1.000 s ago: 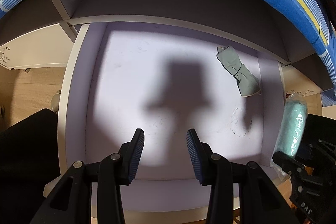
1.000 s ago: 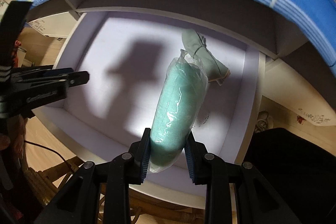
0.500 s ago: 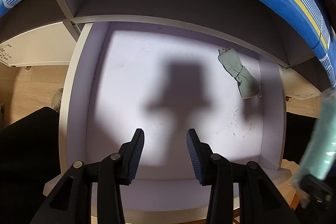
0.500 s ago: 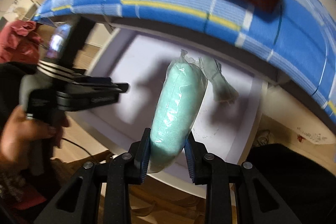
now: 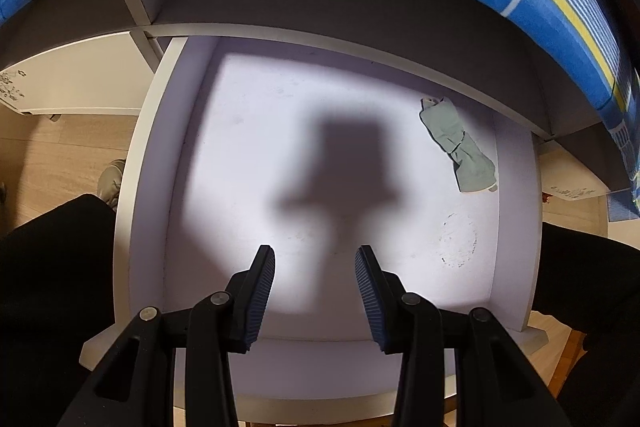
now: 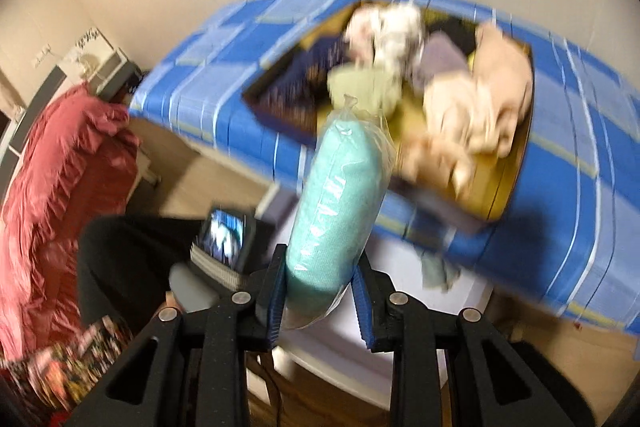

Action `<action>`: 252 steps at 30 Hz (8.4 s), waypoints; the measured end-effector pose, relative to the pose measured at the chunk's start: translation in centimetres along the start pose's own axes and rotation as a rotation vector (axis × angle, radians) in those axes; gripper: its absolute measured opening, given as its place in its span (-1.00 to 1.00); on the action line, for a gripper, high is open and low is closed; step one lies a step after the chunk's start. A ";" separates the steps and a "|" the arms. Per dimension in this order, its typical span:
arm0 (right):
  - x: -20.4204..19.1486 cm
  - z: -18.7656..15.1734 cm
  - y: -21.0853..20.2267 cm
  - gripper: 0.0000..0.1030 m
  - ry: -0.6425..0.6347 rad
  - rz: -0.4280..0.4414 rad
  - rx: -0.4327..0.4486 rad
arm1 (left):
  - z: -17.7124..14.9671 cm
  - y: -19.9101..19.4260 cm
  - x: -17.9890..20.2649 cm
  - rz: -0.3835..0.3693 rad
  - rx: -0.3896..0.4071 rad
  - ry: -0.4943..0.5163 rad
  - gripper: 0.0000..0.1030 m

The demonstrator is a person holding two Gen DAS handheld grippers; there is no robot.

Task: Organize soft objects
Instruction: 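Lift the mint-green bag out of the drawer into the gold box with the right gripper, then open the right gripper and return the right tool down into the drawer, then grasp the grey-green glove in the drawer with the right gripper, then lift the grey-green glove out of the drawer toward the gold box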

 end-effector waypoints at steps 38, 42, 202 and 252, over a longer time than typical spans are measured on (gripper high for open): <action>5.8 8.7 9.9 -0.51 0.119 -0.085 -0.079 | 0.4 -0.5 0.1 -0.048 -0.007 -0.035 -0.18; 5.0 9.3 10.7 -0.42 0.089 -0.043 -0.083 | 0.3 -0.4 0.1 -0.042 -0.009 -0.030 -0.18; 5.4 -10.4 20.2 -0.35 0.155 0.067 -0.342 | -0.1 -0.5 -1.2 0.051 0.007 -0.056 -0.18; 5.3 12.5 10.9 -0.35 -0.168 -0.123 -0.171 | 0.5 -2.2 0.2 -0.045 0.025 -0.053 -0.18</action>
Point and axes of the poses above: each gripper's, at about its wrist camera, not at the fingertips, and y roughly the way its jaws point, x to its right, z to its top, the point moved 3 cm from there along y, roughly the way its jaws point, and after that the axes turned 8 degrees about -y, right-handed, at the moved point
